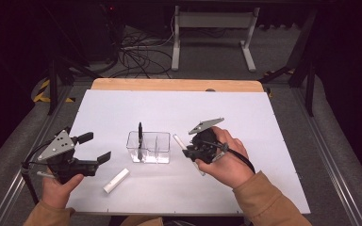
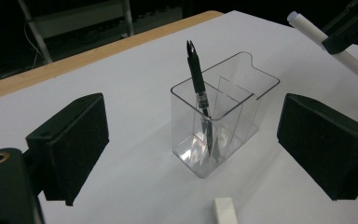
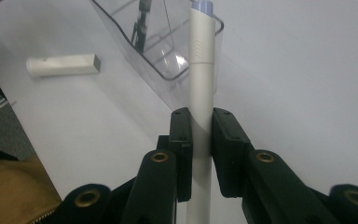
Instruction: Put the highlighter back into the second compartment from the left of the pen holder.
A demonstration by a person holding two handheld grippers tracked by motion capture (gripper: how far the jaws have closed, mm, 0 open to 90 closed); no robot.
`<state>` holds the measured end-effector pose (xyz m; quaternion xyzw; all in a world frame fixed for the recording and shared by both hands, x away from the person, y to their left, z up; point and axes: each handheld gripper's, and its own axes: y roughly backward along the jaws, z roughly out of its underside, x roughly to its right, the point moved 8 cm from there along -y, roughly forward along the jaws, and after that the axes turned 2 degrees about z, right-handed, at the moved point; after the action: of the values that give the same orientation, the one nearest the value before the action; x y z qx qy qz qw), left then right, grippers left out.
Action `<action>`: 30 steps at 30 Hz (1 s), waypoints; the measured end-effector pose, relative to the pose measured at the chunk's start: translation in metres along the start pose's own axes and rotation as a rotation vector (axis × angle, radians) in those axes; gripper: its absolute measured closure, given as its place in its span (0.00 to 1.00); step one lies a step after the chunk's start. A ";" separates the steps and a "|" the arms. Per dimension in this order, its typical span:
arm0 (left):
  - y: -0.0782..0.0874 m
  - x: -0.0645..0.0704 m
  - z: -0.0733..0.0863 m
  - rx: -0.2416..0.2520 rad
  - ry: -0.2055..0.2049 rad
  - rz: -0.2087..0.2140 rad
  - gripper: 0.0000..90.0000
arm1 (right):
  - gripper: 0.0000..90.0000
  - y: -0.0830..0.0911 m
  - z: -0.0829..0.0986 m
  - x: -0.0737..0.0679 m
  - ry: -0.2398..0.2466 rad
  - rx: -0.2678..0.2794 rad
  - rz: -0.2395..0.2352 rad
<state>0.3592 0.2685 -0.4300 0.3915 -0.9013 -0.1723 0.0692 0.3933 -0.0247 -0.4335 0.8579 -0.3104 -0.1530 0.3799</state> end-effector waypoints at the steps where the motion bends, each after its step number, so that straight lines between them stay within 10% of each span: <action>1: 0.000 0.000 0.000 0.000 0.000 0.000 0.11 | 0.88 0.000 0.000 0.000 0.000 0.000 0.000; 30: 0.000 0.000 0.000 0.001 0.001 0.012 0.11 | 0.88 0.003 -0.075 -0.015 -0.006 0.468 -0.084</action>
<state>0.3590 0.2681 -0.4304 0.3862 -0.9037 -0.1711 0.0705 0.4185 0.0251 -0.3810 0.9342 -0.3027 -0.0952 0.1628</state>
